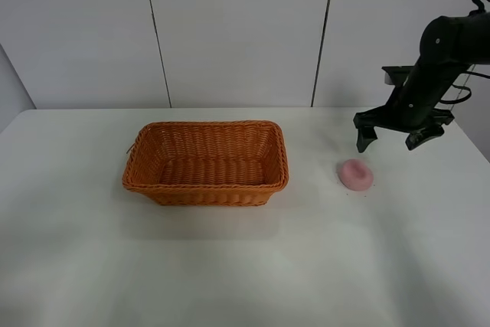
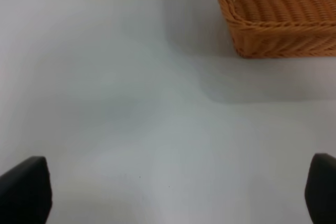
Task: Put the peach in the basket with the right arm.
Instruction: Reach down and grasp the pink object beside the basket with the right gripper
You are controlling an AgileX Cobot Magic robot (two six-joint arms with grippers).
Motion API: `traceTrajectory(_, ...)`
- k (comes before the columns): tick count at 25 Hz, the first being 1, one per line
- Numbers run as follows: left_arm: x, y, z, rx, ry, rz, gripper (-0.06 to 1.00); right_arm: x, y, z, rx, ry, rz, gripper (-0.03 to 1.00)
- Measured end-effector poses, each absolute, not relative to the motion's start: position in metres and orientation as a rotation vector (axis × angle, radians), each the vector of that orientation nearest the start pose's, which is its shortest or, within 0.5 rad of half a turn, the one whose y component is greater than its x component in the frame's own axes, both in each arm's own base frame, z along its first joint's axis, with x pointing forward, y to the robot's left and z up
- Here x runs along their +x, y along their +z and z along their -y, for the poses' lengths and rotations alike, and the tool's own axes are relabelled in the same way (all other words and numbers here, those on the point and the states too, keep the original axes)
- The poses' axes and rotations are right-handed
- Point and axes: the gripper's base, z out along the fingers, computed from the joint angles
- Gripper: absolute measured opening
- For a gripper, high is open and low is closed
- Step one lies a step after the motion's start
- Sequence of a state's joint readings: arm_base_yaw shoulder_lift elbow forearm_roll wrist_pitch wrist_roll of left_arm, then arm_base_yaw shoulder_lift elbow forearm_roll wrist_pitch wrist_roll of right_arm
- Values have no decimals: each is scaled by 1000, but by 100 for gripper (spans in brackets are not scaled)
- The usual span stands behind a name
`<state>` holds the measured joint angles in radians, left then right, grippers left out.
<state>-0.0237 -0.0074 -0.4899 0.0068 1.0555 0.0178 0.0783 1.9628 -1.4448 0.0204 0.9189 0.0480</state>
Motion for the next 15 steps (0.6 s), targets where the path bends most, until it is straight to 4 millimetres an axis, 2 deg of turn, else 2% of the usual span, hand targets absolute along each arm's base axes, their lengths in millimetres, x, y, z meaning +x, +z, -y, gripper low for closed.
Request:
traceTrajectory(5, -5, 275, -1, 42, 4, -2041, 99, 401, 193, -55, -112, 51, -2893, 70)
traceTrajectory(15, -5, 275, -1, 42, 4, -2041, 99, 406, 193, -56, -85, 55, -2847, 70)
